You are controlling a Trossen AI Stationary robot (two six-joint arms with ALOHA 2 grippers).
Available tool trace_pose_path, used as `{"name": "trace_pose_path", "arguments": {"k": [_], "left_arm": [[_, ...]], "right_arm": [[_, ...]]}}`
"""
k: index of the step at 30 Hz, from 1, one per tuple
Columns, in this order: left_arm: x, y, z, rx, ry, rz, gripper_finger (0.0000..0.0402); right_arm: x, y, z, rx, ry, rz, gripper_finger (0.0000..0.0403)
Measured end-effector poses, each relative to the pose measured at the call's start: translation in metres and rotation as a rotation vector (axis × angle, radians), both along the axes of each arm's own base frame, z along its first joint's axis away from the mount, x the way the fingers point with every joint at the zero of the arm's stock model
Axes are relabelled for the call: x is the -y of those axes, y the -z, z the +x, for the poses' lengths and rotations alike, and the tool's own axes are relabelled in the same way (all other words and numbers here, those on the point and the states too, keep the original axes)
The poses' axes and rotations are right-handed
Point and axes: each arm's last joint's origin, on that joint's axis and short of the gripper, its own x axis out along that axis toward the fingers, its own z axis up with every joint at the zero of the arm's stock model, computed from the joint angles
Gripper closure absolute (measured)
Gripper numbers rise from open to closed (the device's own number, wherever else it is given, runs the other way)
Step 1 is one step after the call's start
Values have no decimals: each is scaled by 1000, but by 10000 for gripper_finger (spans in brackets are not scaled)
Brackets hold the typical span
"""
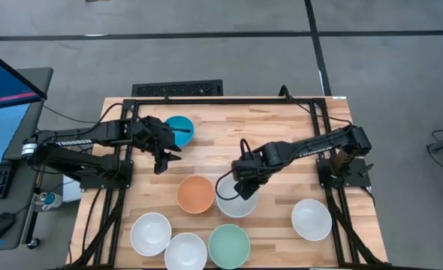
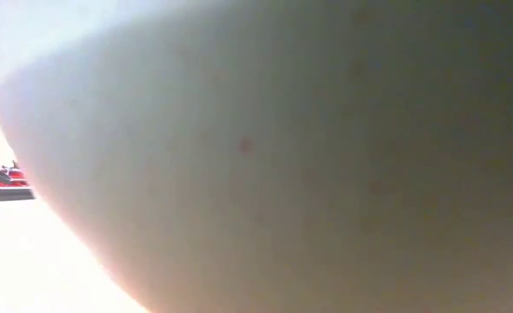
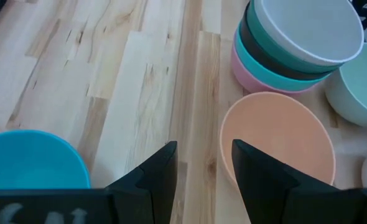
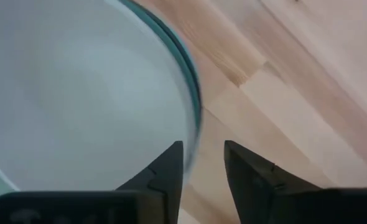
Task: Nest bowls inside each other
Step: Stack the blue bowl on the white bowl
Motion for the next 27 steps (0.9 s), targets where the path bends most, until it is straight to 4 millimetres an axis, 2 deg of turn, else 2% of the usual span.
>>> {"name": "trace_pose_path", "arguments": {"k": [4,7,12,16,21,27], "left_arm": [[0,0,0,0,5,12,258],[0,0,0,-1,22,32,256],[-3,2,-2,-26,5,38,231],[-12,5,-7,-84,-105,107,202],[-26,15,-6,-194,-203,162,187],[-30,30,10,-262,-212,122,186]], "right_arm": [[2,-2,-6,-59,-37,-29,248],[2,-9,-4,-25,-46,-58,229],[1,-38,2,128,-63,-52,189],[3,-59,3,214,-72,-83,164],[18,-92,-15,279,-1,-212,159],[35,-107,-37,252,67,-259,159]]}}
